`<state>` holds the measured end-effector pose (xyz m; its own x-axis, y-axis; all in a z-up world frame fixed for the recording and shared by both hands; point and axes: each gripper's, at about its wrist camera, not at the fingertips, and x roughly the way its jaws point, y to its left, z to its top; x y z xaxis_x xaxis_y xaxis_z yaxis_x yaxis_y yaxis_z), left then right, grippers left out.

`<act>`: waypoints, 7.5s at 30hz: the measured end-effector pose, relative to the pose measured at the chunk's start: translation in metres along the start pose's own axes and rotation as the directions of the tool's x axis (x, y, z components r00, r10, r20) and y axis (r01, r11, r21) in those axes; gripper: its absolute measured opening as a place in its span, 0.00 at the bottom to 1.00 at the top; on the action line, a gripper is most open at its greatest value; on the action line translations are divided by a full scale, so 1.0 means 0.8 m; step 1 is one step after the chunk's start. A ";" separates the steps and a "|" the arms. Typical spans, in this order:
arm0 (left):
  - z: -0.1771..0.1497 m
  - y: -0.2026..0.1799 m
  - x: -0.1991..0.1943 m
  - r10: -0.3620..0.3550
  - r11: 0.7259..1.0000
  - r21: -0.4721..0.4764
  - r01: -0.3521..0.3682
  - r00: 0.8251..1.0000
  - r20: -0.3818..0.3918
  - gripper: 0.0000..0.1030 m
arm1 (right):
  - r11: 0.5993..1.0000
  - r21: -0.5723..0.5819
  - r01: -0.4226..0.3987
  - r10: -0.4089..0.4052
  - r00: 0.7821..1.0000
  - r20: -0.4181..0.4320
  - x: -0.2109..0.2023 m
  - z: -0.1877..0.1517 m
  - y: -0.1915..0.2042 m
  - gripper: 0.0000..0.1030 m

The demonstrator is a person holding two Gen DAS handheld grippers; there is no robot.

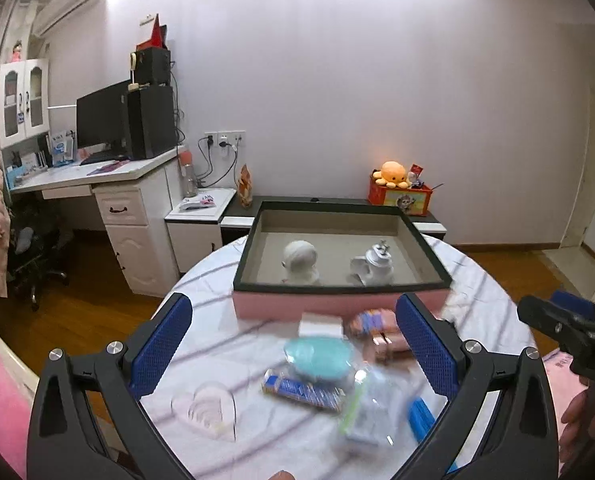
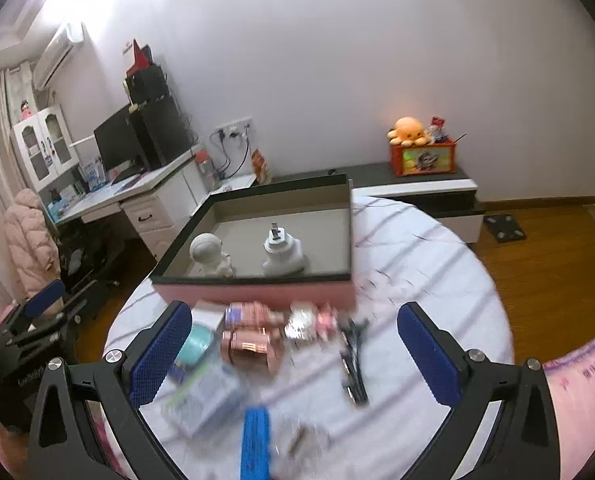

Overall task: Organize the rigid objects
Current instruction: 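Open left tool releasing figurine while right tool releases plug into box, then withdraw both tools from the box back toward the items on the bed, then grasp clear labelled plastic case with left tool while right grasps glass bottle, then lift and carry plastic case and glass bottle over the pink box, then open left tool dropping plastic case while right tool releases glass bottle, then withdraw both tools from the box toward the remaining items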

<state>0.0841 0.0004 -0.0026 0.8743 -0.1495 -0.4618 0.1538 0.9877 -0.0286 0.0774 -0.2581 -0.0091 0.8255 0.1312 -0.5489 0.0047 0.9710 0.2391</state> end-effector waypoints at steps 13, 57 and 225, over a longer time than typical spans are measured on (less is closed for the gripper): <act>-0.037 0.003 -0.085 0.045 0.998 -0.043 -0.045 0.999 0.001 1.00 | 1.000 -0.014 0.021 -0.021 0.999 0.029 -0.082 -0.075 0.005 1.00; -0.078 0.010 -0.051 0.022 0.998 -0.057 -0.029 0.993 -0.118 1.00 | 0.998 -0.045 0.047 -0.049 0.998 -0.039 -0.060 -0.092 -0.004 1.00; 0.030 -0.013 0.033 0.096 0.995 -0.037 -0.097 0.995 -0.023 1.00 | 0.997 -0.061 -0.047 0.046 0.999 -0.019 0.038 0.034 0.022 1.00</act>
<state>0.1167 -0.0148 0.0065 0.8740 -0.0524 -0.4831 0.0508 0.9986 -0.0165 0.1183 -0.2422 0.0002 0.8141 0.1795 -0.5523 -0.0689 0.9742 0.2151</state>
